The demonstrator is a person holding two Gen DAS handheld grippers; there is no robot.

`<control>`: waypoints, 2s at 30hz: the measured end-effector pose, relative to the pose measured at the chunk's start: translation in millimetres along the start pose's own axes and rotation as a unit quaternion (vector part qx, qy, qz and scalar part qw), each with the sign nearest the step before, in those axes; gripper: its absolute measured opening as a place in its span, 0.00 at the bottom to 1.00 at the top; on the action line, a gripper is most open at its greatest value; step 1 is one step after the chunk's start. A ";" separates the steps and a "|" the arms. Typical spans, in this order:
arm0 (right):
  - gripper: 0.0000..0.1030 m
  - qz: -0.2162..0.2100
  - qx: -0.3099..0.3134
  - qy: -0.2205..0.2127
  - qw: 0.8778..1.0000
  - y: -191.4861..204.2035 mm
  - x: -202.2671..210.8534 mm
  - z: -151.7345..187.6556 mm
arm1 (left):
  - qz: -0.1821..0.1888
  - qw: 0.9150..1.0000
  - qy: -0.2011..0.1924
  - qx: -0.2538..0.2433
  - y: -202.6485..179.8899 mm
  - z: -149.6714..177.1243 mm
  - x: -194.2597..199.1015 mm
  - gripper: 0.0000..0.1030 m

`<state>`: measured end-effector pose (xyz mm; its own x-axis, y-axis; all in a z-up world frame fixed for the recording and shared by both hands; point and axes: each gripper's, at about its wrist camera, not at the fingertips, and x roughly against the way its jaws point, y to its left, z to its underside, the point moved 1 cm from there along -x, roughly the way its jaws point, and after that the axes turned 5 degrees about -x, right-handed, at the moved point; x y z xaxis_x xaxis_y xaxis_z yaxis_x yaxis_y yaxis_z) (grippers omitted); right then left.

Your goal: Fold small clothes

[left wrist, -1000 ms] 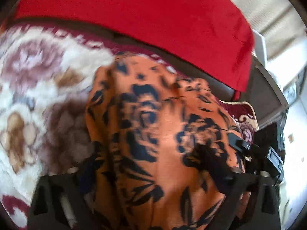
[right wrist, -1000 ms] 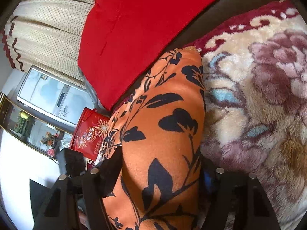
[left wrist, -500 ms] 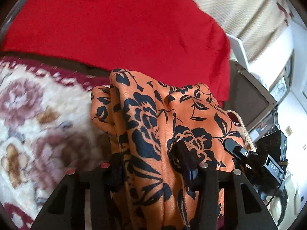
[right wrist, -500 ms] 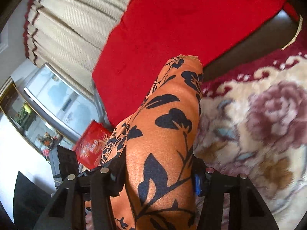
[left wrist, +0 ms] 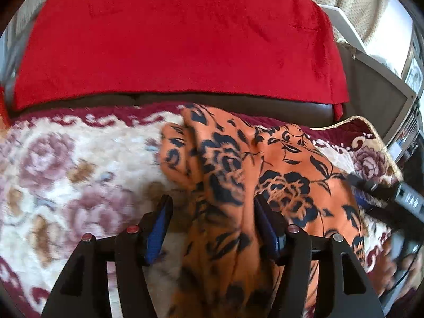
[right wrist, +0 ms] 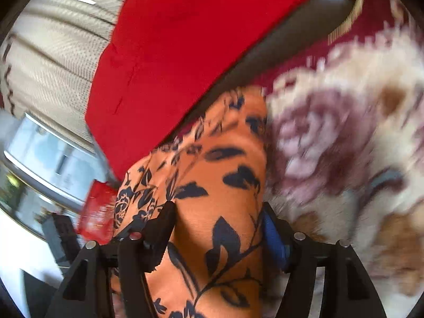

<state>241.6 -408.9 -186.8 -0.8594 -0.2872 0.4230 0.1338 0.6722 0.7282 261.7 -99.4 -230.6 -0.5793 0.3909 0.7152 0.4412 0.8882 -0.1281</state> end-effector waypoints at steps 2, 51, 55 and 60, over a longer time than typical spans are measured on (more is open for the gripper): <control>0.65 0.035 0.035 -0.054 0.997 11.6 26.3 -0.7 | -0.031 0.999 -0.008 -0.018 4.4 5.0 12.1 0.69; 0.68 0.125 0.290 -0.180 0.932 236.1 253.4 178.8 | -0.242 0.942 -0.231 -0.018 -50.2 21.5 339.1 1.00; 0.68 0.130 0.283 -0.175 0.934 233.5 244.5 176.6 | -0.239 0.943 -0.229 -0.033 -54.6 22.1 337.2 1.00; 0.68 0.138 0.285 -0.171 0.933 233.0 237.0 177.8 | -0.231 0.946 -0.224 -0.049 -58.0 24.0 335.0 1.00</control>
<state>-18.6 -199.0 -12.8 -0.9514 0.1185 0.2844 0.1719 0.9702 0.1707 25.6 -14.2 0.0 -0.9480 0.0497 0.3144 0.1195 0.9711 0.2066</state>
